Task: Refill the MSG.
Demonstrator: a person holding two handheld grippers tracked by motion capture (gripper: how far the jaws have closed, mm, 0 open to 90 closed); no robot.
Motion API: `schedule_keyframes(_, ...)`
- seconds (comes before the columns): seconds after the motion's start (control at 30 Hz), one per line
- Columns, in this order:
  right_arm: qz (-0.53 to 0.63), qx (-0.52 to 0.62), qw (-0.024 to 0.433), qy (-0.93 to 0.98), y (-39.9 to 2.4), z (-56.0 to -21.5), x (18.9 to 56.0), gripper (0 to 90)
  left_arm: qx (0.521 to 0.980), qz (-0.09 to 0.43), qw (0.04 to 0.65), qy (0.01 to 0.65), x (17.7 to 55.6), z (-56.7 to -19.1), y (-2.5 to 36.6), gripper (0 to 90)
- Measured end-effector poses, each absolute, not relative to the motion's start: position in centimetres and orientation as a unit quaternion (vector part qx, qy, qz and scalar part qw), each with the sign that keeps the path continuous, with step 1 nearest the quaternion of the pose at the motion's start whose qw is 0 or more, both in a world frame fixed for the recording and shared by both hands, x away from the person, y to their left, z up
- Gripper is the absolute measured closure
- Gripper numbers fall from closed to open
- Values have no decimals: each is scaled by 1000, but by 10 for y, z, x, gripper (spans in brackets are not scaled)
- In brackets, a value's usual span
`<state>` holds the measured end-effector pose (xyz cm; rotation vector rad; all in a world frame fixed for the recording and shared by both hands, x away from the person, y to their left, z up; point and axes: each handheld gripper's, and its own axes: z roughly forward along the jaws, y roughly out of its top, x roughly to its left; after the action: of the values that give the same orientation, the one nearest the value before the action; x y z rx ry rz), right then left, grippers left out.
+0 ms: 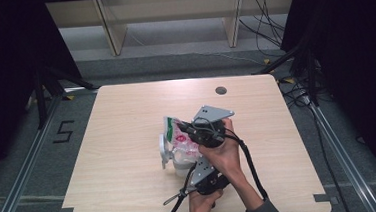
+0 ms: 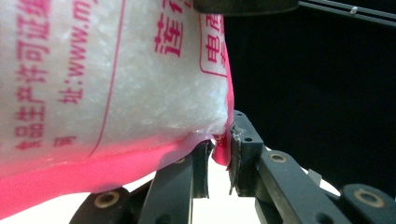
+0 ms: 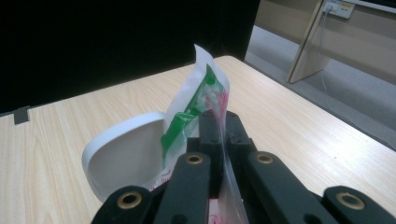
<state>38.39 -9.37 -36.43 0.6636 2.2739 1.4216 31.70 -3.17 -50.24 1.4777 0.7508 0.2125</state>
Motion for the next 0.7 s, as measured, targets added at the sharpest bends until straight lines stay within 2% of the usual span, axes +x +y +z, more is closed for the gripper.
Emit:
schedule_keyframes(0.1,507,232,198,806,-93,-367,386,896,656,93,671,334,317,-503,-32,792)
schedule_keyframes(0.23,506,238,186,808,-94,-366,385,896,657,95,669,335,317,-502,-31,792)
schedule_keyframes(0.27,507,230,202,806,-95,-365,386,896,657,95,669,335,317,-502,-31,793)
schedule_keyframes(0.4,509,247,188,803,-94,-367,385,895,658,94,668,335,317,-503,-31,792)
schedule_keyframes(0.5,509,234,198,805,-95,-367,387,895,658,95,669,333,317,-503,-31,792)
schedule_keyframes(0.57,507,240,184,807,-95,-366,386,895,658,98,667,334,316,-503,-31,792)
schedule_keyframes(0.7,506,238,193,806,-95,-367,386,895,656,94,671,334,317,-503,-31,792)
